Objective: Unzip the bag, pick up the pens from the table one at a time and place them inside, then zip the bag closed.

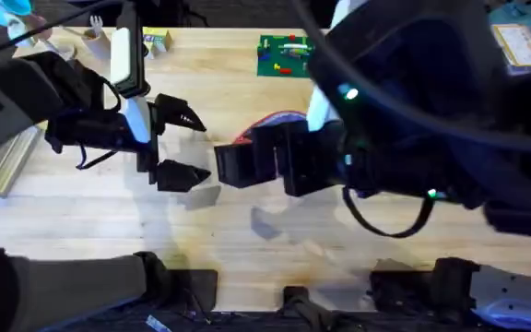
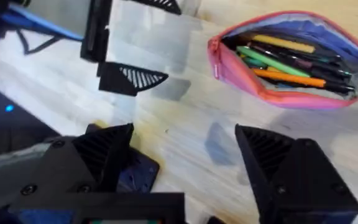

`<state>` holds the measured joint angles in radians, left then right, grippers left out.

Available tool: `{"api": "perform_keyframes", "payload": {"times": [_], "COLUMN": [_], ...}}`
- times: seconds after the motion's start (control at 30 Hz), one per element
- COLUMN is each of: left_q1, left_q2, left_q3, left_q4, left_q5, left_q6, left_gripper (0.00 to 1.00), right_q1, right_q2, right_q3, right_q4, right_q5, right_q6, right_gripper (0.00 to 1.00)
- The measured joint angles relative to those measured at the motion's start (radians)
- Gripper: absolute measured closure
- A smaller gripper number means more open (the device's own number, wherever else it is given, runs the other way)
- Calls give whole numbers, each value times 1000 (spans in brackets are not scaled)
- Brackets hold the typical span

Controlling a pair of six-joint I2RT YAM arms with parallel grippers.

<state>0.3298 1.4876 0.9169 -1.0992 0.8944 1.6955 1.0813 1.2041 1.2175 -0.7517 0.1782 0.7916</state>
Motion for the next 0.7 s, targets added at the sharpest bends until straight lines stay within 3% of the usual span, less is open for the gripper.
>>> {"api": "perform_keyframes", "payload": {"times": [0.23, 0.7], "left_q1": [0, 0], "left_q2": [0, 0], "left_q3": [0, 0], "left_q4": [0, 0], "left_q5": [0, 0], "left_q6": [0, 0], "left_gripper": [7, 7], "right_q1": [23, 23], "right_q2": [51, 64], "right_q3": [0, 0], "right_q4": [16, 19], "right_q5": [72, 91], "right_q6": [43, 51], "right_gripper": [4, 3]}}
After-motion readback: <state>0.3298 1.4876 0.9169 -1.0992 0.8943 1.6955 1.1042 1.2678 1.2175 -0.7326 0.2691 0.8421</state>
